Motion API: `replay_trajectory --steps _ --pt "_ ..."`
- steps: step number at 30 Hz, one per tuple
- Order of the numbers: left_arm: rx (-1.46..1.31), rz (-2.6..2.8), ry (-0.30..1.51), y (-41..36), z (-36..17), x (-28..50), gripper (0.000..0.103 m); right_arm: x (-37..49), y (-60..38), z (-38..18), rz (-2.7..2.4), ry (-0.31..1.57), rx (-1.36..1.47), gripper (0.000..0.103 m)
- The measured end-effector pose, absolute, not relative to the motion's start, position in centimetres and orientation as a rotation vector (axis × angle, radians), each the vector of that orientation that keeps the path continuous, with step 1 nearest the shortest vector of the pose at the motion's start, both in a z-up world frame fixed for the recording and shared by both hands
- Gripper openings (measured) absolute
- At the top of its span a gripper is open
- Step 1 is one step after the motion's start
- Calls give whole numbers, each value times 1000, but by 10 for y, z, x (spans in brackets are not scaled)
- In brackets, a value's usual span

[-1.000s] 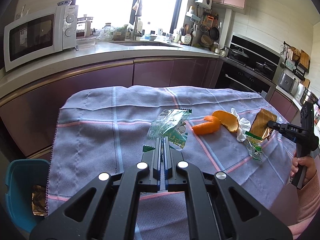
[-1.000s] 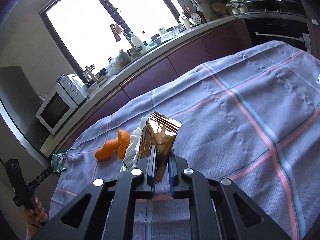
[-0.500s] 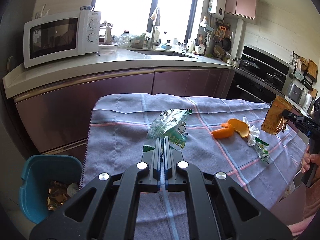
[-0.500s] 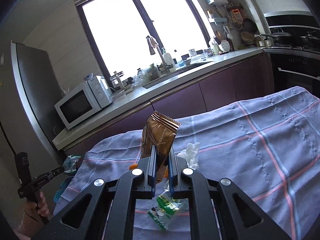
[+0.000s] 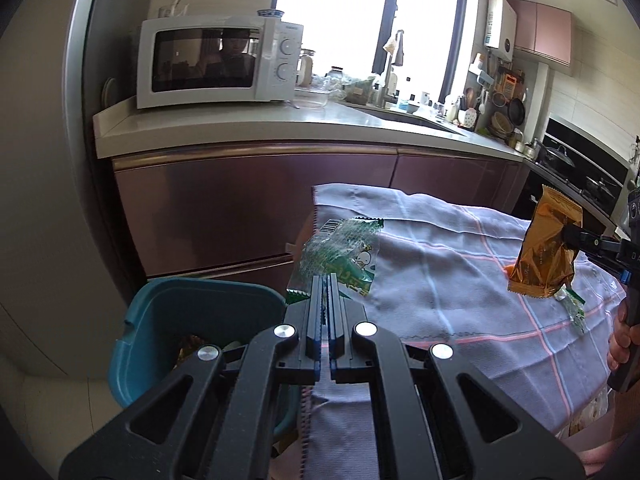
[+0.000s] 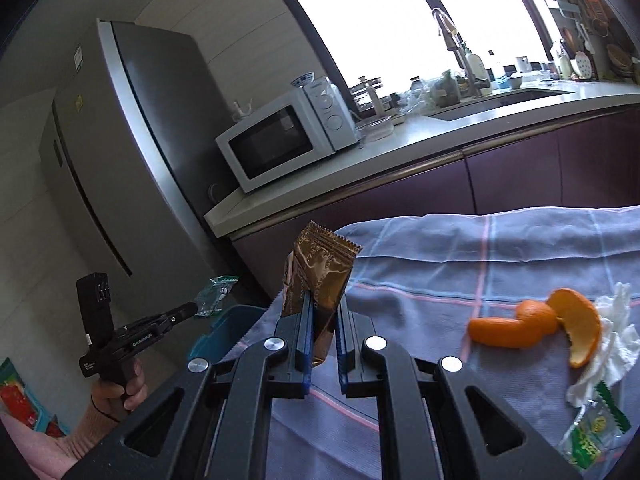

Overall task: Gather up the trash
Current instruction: 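Carry clear wrapper and gold foil bag to the teal bin while both tools open to drop them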

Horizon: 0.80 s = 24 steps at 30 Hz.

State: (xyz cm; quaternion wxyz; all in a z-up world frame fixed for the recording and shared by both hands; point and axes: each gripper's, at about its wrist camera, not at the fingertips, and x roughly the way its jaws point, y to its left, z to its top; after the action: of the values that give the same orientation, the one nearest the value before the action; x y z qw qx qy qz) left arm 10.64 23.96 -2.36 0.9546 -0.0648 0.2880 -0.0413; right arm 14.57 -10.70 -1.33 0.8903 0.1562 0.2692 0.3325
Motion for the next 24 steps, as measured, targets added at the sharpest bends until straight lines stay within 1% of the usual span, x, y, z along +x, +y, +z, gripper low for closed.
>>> replay_trajectory --steps 10,24 --pt "-177 31 647 300 -56 109 3 177 11 -20 880 649 226 9" --pt "-208 90 720 330 -93 128 3 205 102 -51 950 805 128 9"
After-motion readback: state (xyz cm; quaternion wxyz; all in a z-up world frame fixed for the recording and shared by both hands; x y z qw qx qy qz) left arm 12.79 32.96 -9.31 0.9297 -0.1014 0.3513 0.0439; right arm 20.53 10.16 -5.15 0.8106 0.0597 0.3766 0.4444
